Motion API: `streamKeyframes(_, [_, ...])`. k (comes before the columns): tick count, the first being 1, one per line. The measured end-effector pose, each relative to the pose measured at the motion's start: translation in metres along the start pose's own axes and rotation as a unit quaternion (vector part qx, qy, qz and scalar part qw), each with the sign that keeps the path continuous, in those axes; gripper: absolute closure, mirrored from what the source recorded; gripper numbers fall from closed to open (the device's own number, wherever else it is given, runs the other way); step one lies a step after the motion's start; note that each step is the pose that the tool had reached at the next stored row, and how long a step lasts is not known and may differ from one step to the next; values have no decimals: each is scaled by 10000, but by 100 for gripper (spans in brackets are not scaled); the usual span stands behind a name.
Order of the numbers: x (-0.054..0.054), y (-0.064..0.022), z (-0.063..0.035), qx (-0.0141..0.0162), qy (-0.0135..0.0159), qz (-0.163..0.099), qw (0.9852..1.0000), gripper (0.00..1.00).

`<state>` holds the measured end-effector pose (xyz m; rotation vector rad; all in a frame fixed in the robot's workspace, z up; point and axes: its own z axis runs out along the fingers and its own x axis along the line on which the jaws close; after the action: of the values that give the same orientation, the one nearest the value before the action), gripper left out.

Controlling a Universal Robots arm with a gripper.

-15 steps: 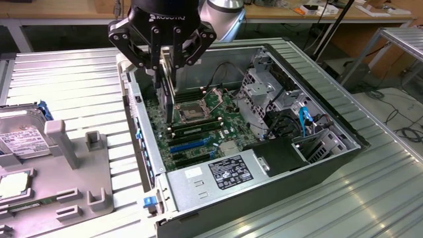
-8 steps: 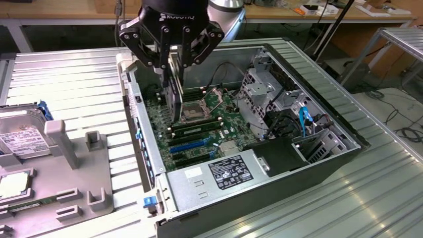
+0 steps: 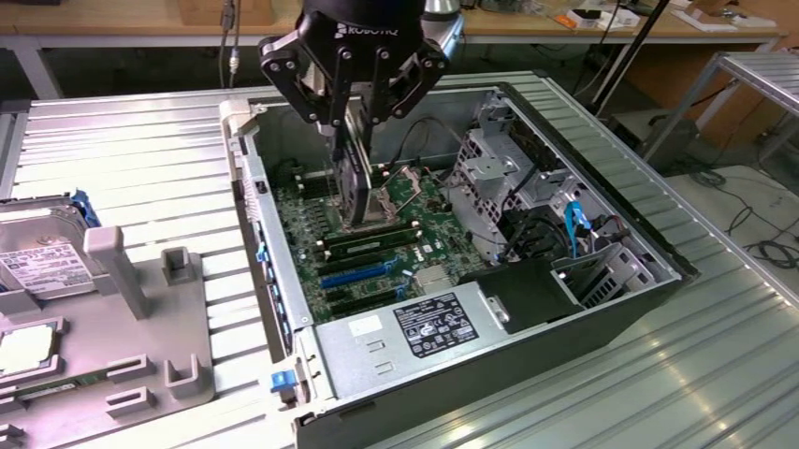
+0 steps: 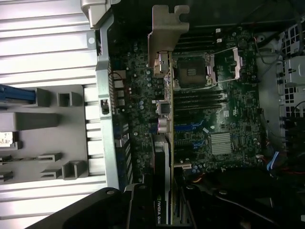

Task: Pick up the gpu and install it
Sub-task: 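Pick up the gpu and move the gpu toward the slot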

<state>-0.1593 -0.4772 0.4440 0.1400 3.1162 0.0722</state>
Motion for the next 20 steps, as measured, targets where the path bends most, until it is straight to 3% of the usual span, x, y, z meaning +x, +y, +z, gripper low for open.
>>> streamKeyframes(9, [-252,23,0,0,0,0,10000,73])
streamKeyframes(17, [-401,36,0,0,0,0,10000,73])
streamKeyframes(20, [-545,49,1,0,0,1,10000,73])
